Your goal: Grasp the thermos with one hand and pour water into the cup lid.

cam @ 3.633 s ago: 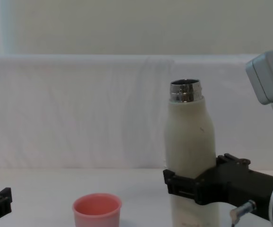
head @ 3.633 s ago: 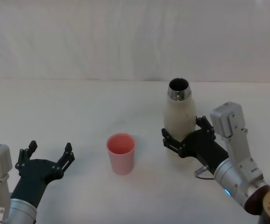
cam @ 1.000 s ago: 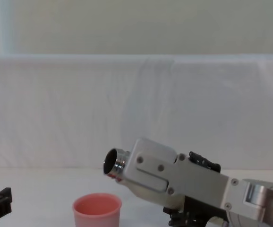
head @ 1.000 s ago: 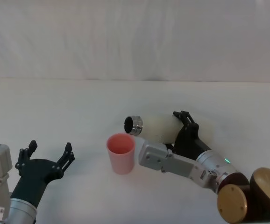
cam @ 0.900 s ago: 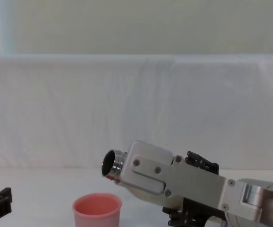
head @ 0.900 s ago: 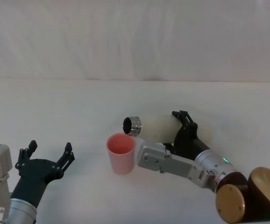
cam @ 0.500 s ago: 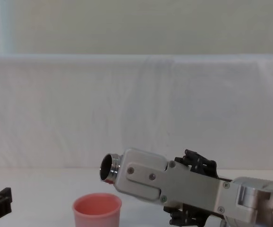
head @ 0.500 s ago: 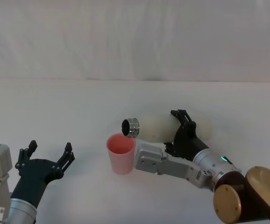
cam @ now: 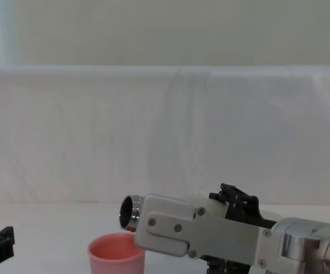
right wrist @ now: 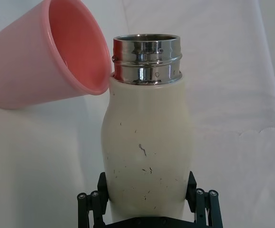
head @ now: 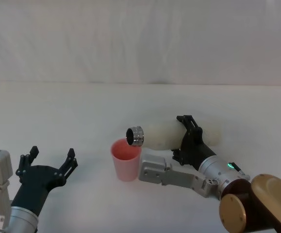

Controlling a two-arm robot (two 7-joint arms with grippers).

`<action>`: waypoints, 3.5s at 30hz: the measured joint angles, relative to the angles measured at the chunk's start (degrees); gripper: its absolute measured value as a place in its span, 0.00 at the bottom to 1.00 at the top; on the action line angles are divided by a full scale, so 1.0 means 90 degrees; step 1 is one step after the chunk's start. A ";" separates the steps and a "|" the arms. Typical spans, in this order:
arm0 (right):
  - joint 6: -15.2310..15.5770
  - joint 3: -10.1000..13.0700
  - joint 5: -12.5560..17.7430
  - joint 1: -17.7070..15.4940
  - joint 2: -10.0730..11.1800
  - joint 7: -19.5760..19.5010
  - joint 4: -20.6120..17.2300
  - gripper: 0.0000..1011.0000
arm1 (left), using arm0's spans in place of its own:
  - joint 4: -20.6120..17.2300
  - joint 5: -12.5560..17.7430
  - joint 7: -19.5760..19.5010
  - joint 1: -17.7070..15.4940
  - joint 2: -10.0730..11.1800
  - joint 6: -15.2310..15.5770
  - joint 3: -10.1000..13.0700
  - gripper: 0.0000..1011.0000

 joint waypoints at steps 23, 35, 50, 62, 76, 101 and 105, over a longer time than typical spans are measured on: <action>0.0065 -0.0126 -0.0426 0.0106 0.0069 0.0032 0.0000 0.95 | 0.0000 0.0000 0.0000 0.0000 0.0000 0.0000 0.0000 0.99; 0.0088 -0.0156 -0.0540 0.0136 0.0113 0.0091 -0.0048 0.95 | 0.0000 0.0000 0.0000 0.0000 0.0000 0.0000 -0.0001 0.99; 0.0121 -0.0241 -0.0724 0.0207 0.0145 0.0136 -0.0063 0.95 | 0.0000 0.0000 0.0000 0.0000 0.0000 0.0000 0.0000 0.99; 0.0145 -0.0278 -0.0834 0.0230 0.0163 0.0146 -0.0078 0.95 | 0.0000 0.0000 0.0000 0.0000 0.0000 0.0000 0.0000 0.99; 0.0171 -0.0341 -0.0978 0.0288 0.0190 0.0192 -0.0090 0.95 | 0.0000 0.0000 0.0000 0.0000 0.0000 0.0000 0.0000 0.99; 0.0193 -0.0436 -0.1170 0.0356 0.0230 0.0241 -0.0103 0.95 | 0.0000 0.0000 0.0000 0.0000 0.0000 0.0000 0.0000 0.99; 0.0212 -0.0457 -0.1216 0.0369 0.0239 0.0250 -0.0113 0.95 | 0.0000 0.0000 0.0000 0.0000 0.0000 0.0000 0.0000 0.99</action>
